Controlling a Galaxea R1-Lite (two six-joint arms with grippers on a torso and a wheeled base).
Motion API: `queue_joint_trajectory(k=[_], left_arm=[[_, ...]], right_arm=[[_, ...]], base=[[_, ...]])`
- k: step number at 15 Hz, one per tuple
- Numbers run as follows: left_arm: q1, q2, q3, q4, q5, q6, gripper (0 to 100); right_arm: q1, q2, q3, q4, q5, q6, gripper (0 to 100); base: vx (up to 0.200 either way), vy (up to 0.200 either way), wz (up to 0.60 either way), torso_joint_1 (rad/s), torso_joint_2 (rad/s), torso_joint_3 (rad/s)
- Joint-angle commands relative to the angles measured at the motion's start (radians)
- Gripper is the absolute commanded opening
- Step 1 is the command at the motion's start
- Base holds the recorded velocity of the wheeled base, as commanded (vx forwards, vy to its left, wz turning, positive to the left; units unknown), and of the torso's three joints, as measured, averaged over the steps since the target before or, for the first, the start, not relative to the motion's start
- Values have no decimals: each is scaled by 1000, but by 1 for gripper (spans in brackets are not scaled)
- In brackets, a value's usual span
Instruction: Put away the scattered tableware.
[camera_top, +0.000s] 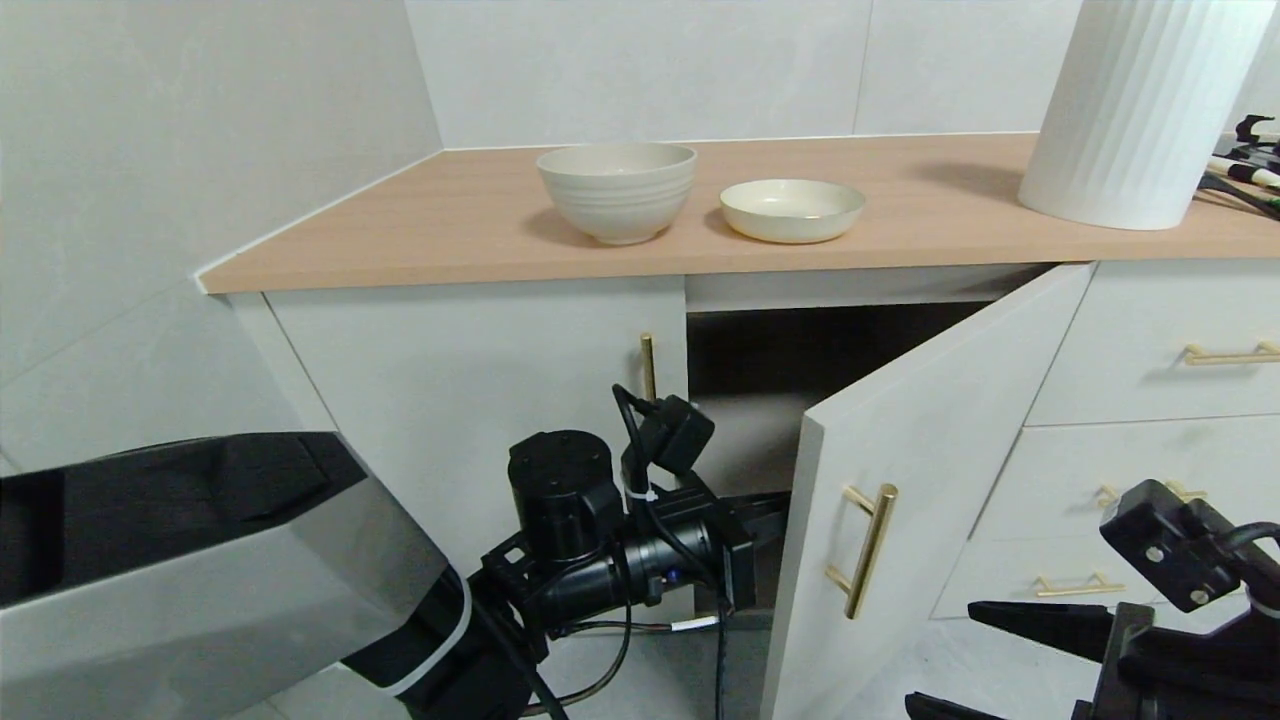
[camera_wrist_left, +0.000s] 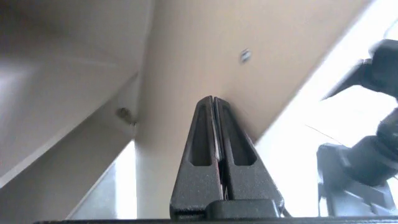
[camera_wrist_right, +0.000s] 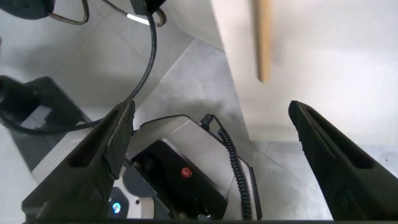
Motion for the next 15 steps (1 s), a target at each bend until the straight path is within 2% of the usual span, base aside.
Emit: queue_joint_trajectory(k=[1,2,3,6,7,12,15], left_arm=[[0,20,-15,-1,2,-1,0],[0,25,-21,-1,2,-1,0],[0,33,-32,-1,4,-14,0],[0,43,-50,-3,8,-76,0],[0,48,-55,-3,11,-76,0],[-2,120,-117,-7,80,-74,0],[-14,146,-133,-4,91,-68,0]], right_arm=[[1,4,0,0,0,0,100],[1,4,0,0,0,0,100],[1,6,0,0,0,0,100],[1,4,0,0,0,0,100],[1,4,0,0,1,0,100],[4,1,0,0,1,0,100],[5,-3,0,-2,1,0,100]], base=[[0,0,0,0,0,0],[0,0,0,0,0,0],[0,0,0,0,0,0],[-200,0,0,6,1,2],[-200,0,0,7,2,-2],[0,0,0,0,0,0],[0,0,0,0,0,0]])
